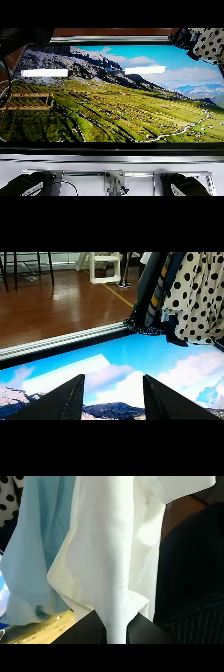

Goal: Fold the shirts.

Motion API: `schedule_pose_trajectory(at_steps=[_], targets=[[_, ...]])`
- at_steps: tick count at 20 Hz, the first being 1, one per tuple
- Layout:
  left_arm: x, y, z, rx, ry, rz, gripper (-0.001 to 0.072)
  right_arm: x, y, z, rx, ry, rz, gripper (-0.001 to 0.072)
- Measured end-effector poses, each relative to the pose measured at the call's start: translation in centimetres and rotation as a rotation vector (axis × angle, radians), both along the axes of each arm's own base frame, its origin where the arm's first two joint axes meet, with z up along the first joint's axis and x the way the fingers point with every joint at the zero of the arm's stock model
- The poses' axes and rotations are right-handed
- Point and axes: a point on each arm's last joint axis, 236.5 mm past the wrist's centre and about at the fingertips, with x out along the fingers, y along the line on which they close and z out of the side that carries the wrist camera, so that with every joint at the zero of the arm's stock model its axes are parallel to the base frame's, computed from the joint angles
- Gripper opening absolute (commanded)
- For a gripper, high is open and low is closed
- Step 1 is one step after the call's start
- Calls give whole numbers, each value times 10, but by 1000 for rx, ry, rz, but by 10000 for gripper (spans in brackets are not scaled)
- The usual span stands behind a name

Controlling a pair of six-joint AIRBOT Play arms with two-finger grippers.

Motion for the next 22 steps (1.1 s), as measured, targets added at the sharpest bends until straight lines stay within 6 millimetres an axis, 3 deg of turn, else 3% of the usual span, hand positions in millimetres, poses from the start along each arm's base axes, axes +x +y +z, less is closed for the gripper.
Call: schedule_pose_trajectory(at_steps=[2, 5, 9, 22], targets=[[1, 1, 1, 4, -10, 4, 462, 15, -7, -6, -3, 13, -49, 80], [1, 2, 2, 14, -18, 8, 463, 21, -27, -20, 33, 22, -140, 80], [2, 2, 2, 18, -23, 11, 463, 7, -53, -27, 59, -1, -254, 80], [2, 3, 2, 27, -27, 15, 463, -56, -99, -54, 155, 73, -488, 80]])
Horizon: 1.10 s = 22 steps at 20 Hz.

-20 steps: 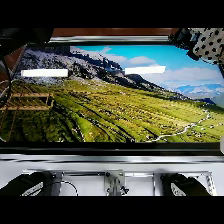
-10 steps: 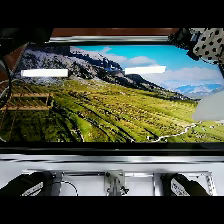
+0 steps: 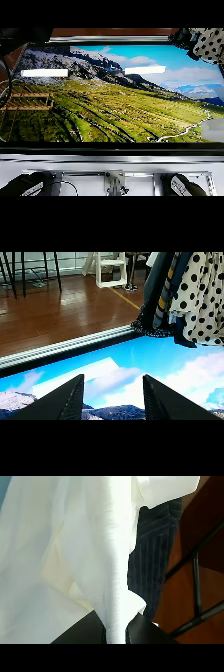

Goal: Fold the shirts.

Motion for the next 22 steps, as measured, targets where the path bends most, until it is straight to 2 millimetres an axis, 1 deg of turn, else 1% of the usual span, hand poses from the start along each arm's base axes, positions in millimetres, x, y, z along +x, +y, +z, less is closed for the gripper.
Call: schedule_pose_trajectory(at_steps=[3, 6, 10, 13, 16, 19, 20, 22], targets=[[0, 0, 0, 3, -1, 2, 463, -14, -19, -7, 23, 15, -45, 80], [-1, 1, 1, 3, -4, 2, 463, -21, -44, -16, 42, 30, -67, 80], [-4, 2, 5, 1, -11, 3, 463, -17, -85, -44, 104, 55, -55, 80], [-11, 4, 13, -6, -28, 3, 462, -16, -120, -60, 117, 54, -57, 80], [-22, 4, 24, -38, -41, -13, 462, -15, -152, -76, 124, 48, -34, 81], [-38, 2, 38, -74, -58, -36, 462, -15, -180, -74, 70, 9, -11, 80], [-42, 1, 42, -89, -57, -43, 462, -12, -188, -69, 36, -20, 3, 81], [-52, -3, 48, -125, -49, -65, 462, -2, -202, -50, -59, -96, 43, 81]])
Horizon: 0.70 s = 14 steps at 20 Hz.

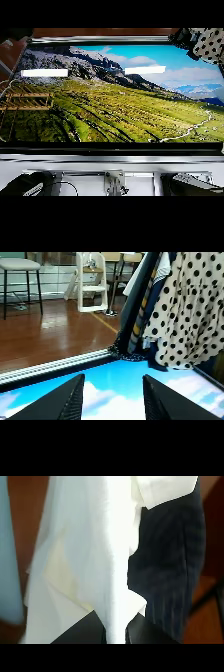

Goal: Fold the shirts.

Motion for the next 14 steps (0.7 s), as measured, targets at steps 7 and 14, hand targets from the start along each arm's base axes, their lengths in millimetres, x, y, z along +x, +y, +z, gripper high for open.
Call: schedule_pose_trajectory(at_steps=[7, 14], targets=[[-21, -23, 6, -48, 21, -81, 461, 37, -19, 67, -287, -242, 127, 81], [-30, -35, 6, -67, 37, -121, 461, 36, -29, 66, -307, -269, 123, 80]])
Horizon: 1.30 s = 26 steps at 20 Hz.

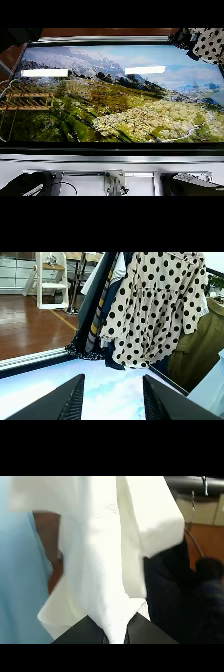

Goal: Fold the shirts.

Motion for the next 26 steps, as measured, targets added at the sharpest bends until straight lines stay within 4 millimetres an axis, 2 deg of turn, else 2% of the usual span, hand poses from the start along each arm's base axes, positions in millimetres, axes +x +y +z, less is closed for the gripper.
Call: schedule_pose_trajectory(at_steps=[4, 7, 9, 11, 14, 18, 22, 24, 26], targets=[[-1, -1, 0, -4, 4, -3, 461, 7, 11, 41, -123, -74, 53, 80], [0, -1, 0, -5, 6, -4, 461, 11, 21, 55, -143, -132, 90, 80], [1, 0, 0, -2, 2, 3, 461, 20, 29, 54, -115, -139, 116, 79], [3, 3, 4, -12, -14, 18, 461, 36, 38, 44, -59, -126, 151, 79], [7, 10, 14, -32, -53, 52, 461, 67, 60, 36, -10, -87, 207, 79], [12, 20, 20, -37, -85, 91, 461, 94, 89, 24, 52, -29, 226, 78], [16, 26, 23, -39, -96, 111, 461, 95, 107, 35, 27, -17, 207, 78], [17, 27, 23, -38, -99, 116, 462, 91, 111, 45, -8, -11, 193, 78], [17, 28, 23, -38, -101, 120, 462, 86, 109, 45, -11, -1, 170, 78]])
